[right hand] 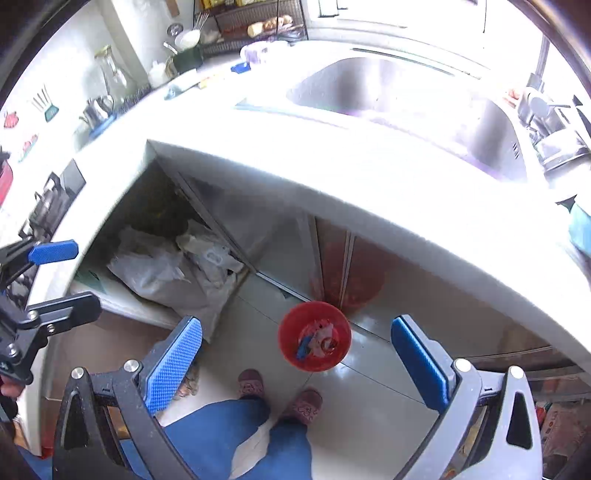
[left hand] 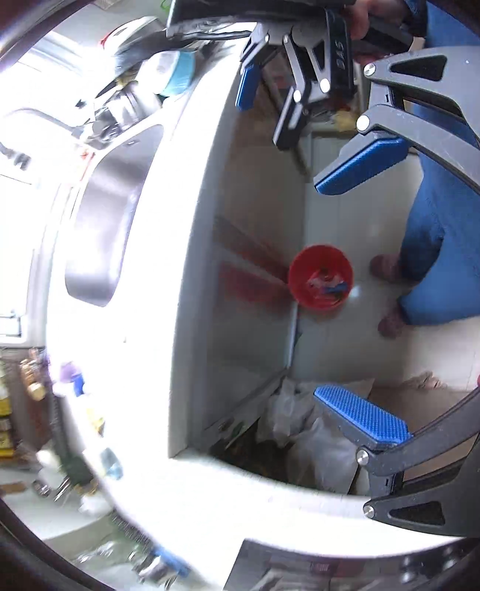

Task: Collect trash
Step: 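Raise both open tools back up toward the counter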

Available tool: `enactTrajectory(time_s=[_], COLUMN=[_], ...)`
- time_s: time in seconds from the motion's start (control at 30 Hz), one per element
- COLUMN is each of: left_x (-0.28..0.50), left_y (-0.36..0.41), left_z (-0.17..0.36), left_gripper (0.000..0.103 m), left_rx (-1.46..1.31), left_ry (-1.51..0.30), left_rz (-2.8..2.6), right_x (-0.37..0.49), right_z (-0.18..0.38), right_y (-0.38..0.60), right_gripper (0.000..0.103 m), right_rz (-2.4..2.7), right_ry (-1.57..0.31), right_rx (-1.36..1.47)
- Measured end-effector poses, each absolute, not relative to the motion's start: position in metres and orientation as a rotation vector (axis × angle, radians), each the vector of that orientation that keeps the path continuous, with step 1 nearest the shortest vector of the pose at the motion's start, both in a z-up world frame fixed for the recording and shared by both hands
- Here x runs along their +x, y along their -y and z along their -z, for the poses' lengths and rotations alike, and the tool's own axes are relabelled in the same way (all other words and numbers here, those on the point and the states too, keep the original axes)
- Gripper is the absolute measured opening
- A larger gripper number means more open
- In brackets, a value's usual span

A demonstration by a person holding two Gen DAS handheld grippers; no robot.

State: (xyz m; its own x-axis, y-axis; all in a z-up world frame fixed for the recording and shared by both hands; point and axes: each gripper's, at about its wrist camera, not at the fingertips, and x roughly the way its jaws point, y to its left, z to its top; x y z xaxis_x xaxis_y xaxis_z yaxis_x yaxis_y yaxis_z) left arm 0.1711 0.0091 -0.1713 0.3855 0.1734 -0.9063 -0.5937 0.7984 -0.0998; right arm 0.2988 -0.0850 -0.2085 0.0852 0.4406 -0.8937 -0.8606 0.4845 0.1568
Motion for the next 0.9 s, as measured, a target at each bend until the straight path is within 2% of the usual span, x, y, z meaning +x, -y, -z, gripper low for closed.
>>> enactTrajectory(time_s=[0.3,0.47,0.9], left_x=[0.179,0.186,0.22], left_y=[-0.032,-0.067,-0.202], left_z=[0.11,0.081,0.069], left_gripper=[0.103,0.103,0.103], left_rx=[-0.393,-0.374,-0.364], left_ry=[-0.946,-0.904,-0.872], left_rz=[-0.614,-0.661,-0.694], right_x=[0.306,0.314,0.351], right_z=[0.144,0.126,0.108], right_y=[0.056,0.028,-0.083], right_gripper=[0.103,0.103,0.103], right_rz=[-1.105,-1.163,-1.21], right_ry=[-0.917,-0.898,-0.861], right_rx=[-0.454,-0.44,-0.462])
